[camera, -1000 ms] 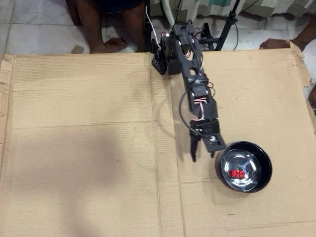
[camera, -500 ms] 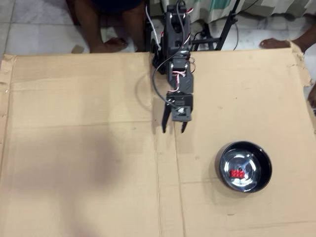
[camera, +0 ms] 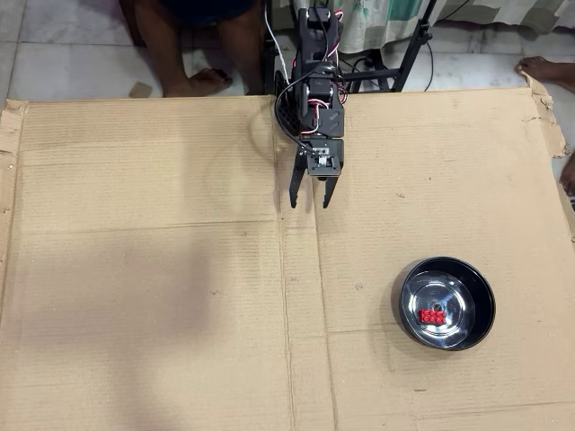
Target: Grasp a lego block and put it in the bin.
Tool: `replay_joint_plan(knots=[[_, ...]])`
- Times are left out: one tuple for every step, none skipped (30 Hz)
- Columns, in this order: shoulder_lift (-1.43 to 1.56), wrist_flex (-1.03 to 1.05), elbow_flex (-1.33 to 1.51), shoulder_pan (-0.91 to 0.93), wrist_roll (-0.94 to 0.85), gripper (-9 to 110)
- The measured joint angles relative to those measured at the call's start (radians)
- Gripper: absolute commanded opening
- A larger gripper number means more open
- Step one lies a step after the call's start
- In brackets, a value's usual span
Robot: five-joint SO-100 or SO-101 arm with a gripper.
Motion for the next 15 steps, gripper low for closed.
replay_joint_plan(knots=[[0.037,0.002,0.032,-0.002,-0.012,23],[0.069,0.003,0.063,-0.002,-0.02,23],[0.095,0.003,0.083,-0.009,-0.021,23],[0.124,0.003,0.1,-0.021,-0.02,23],[0.149,0.003,0.114,-0.037,-0.032,23],[0.169,0.003,0.129,-0.049,-0.031,23],[0.187,0.003,0.141,-0.054,-0.031,23],[0.204,0.003,0.15,-0.054,-0.031,23],[0.219,0.003,0.166,-0.063,-0.029,23],[0.232,0.003,0.178,-0.078,-0.031,23],[0.247,0.003,0.192,-0.087,-0.032,23],[0.259,0.003,0.196,-0.089,-0.034,23],[0.276,0.003,0.196,-0.084,-0.041,23],[0.287,0.003,0.201,-0.081,-0.066,22],[0.295,0.005,0.204,-0.081,-0.094,20]])
